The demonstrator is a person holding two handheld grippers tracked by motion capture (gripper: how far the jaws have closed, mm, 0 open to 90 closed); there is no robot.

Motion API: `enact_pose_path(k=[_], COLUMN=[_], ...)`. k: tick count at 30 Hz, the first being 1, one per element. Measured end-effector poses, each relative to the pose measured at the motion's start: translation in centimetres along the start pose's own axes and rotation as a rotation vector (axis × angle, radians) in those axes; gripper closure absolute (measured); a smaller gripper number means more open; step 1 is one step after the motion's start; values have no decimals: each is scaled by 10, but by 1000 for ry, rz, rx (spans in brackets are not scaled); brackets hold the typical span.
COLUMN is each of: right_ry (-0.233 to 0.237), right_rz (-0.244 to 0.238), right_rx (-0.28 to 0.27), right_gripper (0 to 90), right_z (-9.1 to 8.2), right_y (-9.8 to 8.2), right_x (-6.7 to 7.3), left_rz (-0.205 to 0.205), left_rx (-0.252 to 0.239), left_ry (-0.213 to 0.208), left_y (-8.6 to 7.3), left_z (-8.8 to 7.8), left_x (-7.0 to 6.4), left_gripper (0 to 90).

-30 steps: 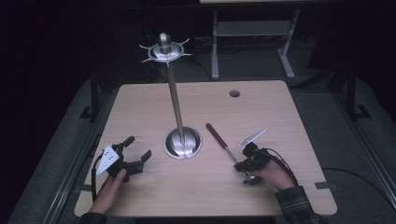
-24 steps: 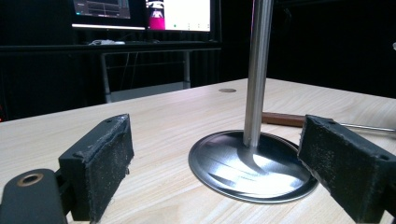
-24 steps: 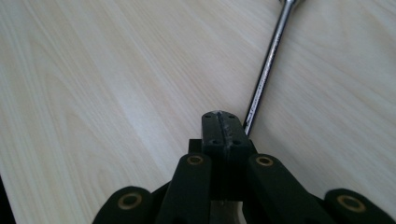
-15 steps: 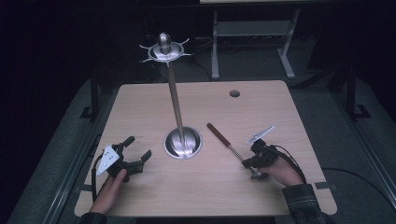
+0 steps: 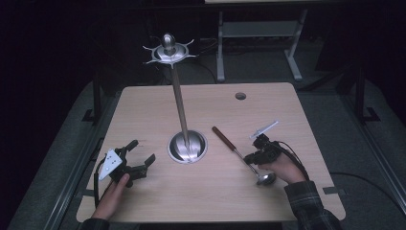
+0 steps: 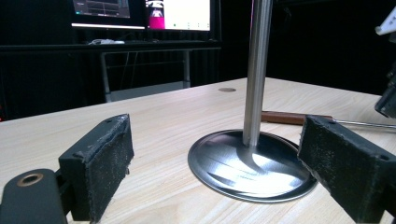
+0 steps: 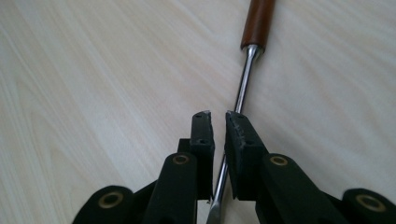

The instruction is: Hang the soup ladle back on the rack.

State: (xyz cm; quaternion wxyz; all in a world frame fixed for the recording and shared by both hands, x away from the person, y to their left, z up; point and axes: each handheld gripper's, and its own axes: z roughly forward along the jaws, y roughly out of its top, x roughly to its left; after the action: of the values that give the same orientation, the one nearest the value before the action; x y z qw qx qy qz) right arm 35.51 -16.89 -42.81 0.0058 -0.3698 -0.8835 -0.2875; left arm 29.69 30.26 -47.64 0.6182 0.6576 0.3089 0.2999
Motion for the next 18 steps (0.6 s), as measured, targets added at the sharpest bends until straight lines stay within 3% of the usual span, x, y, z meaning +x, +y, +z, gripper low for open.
enact_pose_path(k=[9,18], right_ry=[-65,-74], right_rz=[8,5], right_rx=[63,126], right_gripper=[744,705], right_z=[8,34], right_y=[42,76], right_x=[-5,-8], left_rz=[-5,-1], left_rx=[-2,1], left_ry=[1,-2], left_y=[0,0], left_z=[0,0], left_x=[0,0], left_gripper=[97,97])
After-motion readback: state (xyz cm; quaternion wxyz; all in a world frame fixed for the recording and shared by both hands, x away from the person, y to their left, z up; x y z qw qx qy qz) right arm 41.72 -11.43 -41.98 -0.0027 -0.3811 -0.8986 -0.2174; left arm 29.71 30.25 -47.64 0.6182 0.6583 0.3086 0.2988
